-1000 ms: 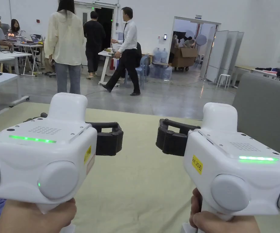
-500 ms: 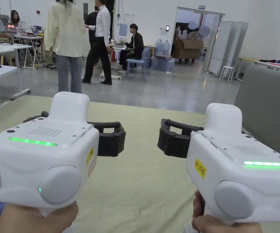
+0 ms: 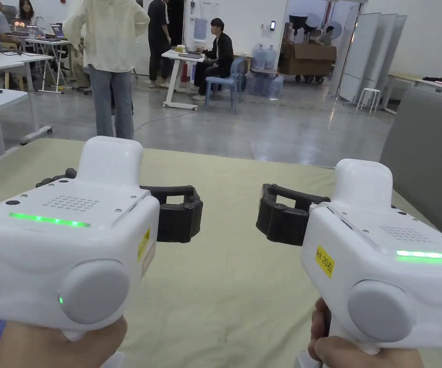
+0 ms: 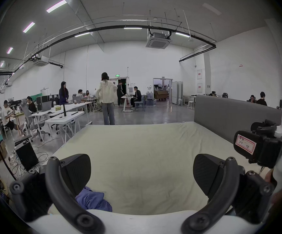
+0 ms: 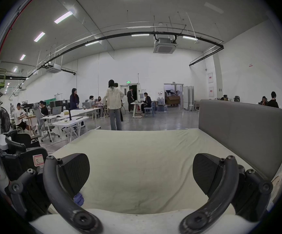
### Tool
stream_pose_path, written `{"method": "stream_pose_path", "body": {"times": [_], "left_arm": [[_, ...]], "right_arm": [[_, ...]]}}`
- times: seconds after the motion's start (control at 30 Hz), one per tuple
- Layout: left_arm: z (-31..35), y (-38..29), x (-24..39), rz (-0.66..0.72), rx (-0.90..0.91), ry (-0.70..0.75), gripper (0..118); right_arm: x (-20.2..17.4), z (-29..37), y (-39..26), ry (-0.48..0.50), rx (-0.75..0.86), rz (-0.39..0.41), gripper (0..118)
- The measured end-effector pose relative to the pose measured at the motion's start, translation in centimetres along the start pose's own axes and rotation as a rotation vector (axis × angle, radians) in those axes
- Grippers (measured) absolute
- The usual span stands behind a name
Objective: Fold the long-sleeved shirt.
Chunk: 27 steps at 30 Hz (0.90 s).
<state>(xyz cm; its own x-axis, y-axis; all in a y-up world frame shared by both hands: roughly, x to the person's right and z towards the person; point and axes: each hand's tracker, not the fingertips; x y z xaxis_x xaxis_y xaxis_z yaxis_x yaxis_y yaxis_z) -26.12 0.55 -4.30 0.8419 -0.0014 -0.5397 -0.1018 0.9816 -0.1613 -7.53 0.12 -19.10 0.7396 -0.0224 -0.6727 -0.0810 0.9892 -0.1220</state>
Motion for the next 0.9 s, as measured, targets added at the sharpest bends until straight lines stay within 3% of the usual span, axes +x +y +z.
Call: {"method": "stream_pose_path", "body": {"times": [0.1,0.13,0.17,0.2,0.23,0.27,0.3,0.5,0.57,0.67,0.77,0.9], "left_arm": [[-0.5,-0.2,0.0,-0.01,-0.004,0.002,118],[-0.6,-0.3,0.1,-0.011,-0.003,0.004,117],[-0.6,-0.5,0.0,-0.009,0.003,0.0,104],[-0.5,-0.7,-0.2,-0.005,0.024,-0.047,70],[-0.4,-1.0,-0.3,-0.001,0.046,-0.093,16],[-0.6,-1.3,-0.2,-0.012,0.037,-0.104,0],[-1.2,-1.5,0.0,-0.026,-0.025,-0.11,0],[-1.9,-2.5,-0.2,0.0,0.016,-0.081,0],[-1.8,-2.3,-1.0,-0.034,0.017,-0.026,0],[-1.3,-1.7,-4.5,-0.013,-0.004,0.0,0],[0.0,-1.6,-9.8,0.024,-0.053,0.131,0],[3.4,-2.3,-17.4,0.021,-0.091,0.386,0]], "right_arm": [[-0.2,0.0,0.1,0.01,0.006,0.011,114],[-0.3,0.1,0.0,0.021,0.018,0.018,103],[-0.6,0.3,-0.1,0.034,0.033,0.033,67],[-1.0,0.4,-0.4,0.027,0.042,0.061,20],[-1.4,0.1,-0.6,0.015,0.029,0.104,0],[-1.9,-0.4,-1.0,-0.002,-0.027,0.113,0],[-2.0,-0.4,-1.4,-0.03,-0.04,0.135,0],[-2.7,-0.9,-3.0,-0.011,0.0,0.219,0],[-2.7,-1.8,-2.9,0.0,-0.016,0.206,0],[-5.2,-4.3,-2.4,0.071,-0.054,0.114,0],[-11.7,-6.1,-2.0,0.263,-0.085,0.119,0],[-20.9,-6.4,-2.6,0.644,-0.136,0.091,0]]}}
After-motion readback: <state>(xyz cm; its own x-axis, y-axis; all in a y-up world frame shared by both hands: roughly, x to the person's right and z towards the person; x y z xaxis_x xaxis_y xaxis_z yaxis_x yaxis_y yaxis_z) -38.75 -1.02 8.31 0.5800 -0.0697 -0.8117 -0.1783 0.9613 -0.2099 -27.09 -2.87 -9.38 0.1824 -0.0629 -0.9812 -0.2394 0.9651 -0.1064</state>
